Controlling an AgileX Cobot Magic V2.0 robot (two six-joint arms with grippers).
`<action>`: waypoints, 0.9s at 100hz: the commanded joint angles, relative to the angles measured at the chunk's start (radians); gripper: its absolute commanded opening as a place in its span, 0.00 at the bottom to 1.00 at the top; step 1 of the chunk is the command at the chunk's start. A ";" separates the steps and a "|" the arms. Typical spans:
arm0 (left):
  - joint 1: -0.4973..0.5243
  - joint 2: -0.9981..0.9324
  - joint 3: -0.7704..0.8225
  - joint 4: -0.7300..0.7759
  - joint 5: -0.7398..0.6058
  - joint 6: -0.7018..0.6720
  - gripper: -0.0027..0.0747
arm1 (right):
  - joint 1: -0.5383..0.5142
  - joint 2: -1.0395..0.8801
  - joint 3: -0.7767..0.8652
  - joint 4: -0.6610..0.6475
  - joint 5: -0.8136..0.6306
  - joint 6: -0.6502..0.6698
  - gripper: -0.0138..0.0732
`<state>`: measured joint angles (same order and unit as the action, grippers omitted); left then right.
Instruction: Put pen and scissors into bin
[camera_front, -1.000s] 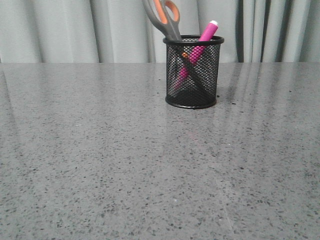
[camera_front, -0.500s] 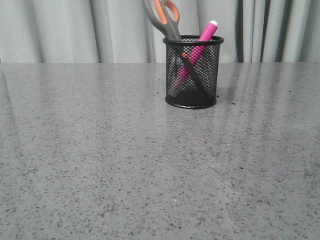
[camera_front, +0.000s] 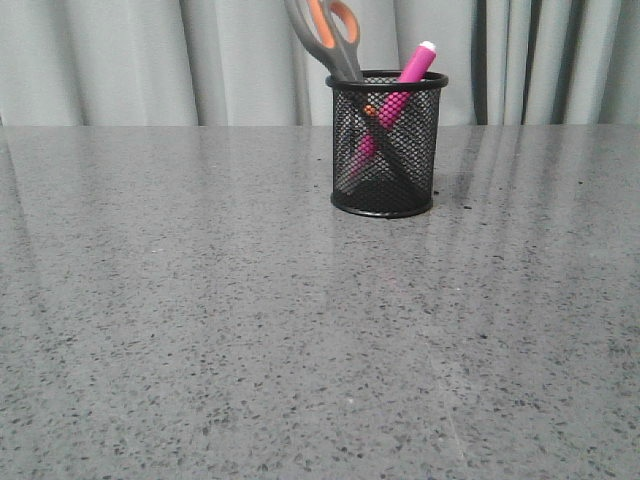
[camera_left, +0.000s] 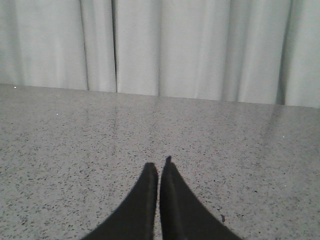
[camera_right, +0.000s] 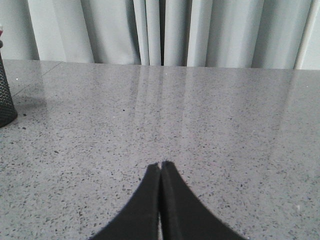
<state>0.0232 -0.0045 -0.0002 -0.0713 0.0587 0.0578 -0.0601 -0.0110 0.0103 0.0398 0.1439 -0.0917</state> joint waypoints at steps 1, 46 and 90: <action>-0.001 -0.031 0.046 -0.008 -0.072 -0.010 0.01 | -0.005 -0.020 0.016 -0.011 -0.071 0.000 0.07; -0.001 -0.031 0.046 -0.008 -0.072 -0.010 0.01 | -0.005 -0.020 0.016 -0.019 -0.039 -0.002 0.07; -0.001 -0.031 0.046 -0.008 -0.072 -0.010 0.01 | -0.005 -0.020 0.014 -0.019 -0.039 -0.002 0.07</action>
